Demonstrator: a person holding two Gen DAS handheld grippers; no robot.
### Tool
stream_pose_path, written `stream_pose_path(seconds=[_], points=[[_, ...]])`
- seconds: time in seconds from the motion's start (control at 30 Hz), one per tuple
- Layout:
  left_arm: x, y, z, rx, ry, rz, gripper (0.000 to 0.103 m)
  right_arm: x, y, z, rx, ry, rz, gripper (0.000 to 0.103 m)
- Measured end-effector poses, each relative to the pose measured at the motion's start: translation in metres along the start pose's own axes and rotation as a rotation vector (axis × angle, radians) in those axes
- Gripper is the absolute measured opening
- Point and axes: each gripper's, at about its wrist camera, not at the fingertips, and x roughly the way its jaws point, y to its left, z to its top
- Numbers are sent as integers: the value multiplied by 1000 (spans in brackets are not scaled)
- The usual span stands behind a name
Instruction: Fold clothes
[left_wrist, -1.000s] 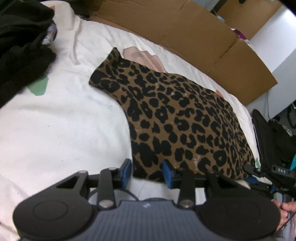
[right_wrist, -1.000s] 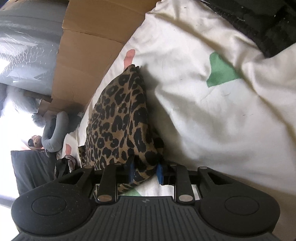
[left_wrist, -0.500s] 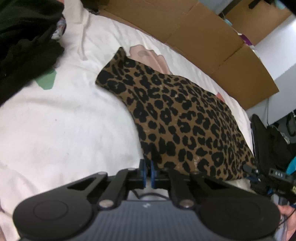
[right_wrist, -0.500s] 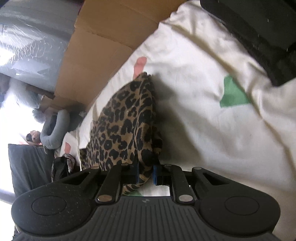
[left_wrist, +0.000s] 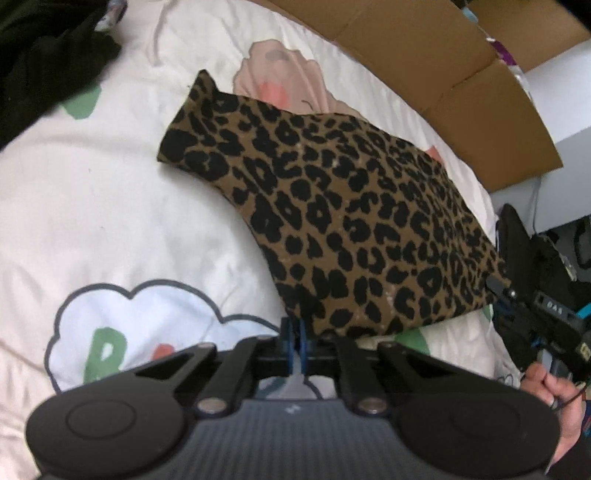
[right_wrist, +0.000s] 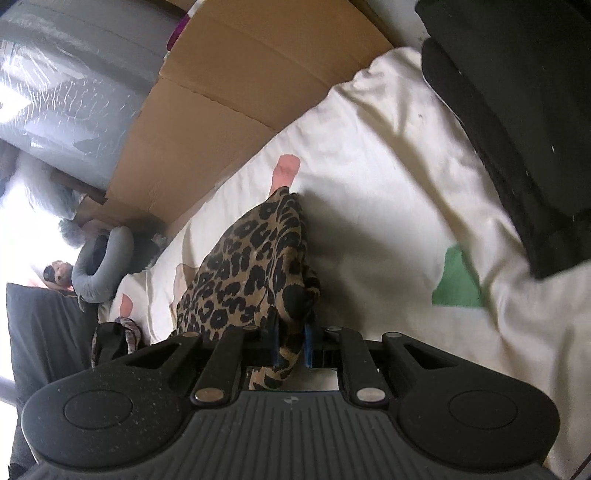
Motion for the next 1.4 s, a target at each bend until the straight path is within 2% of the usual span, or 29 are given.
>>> stream_pose_path(seconds=[0.5, 1.03, 1.3, 1.4], points=[[-1, -30, 0, 41, 143, -57, 2, -18, 8, 27, -48, -20, -27, 10], [-13, -40, -9, 86, 280, -146, 2, -52, 16, 37, -70, -55, -88, 10], [-2, -42, -17, 117, 327, -165, 2, -48, 7, 42, -54, -68, -120, 10], [7, -41, -24, 127, 355, -149, 2, -42, -1, 42, -27, -61, -136, 11]])
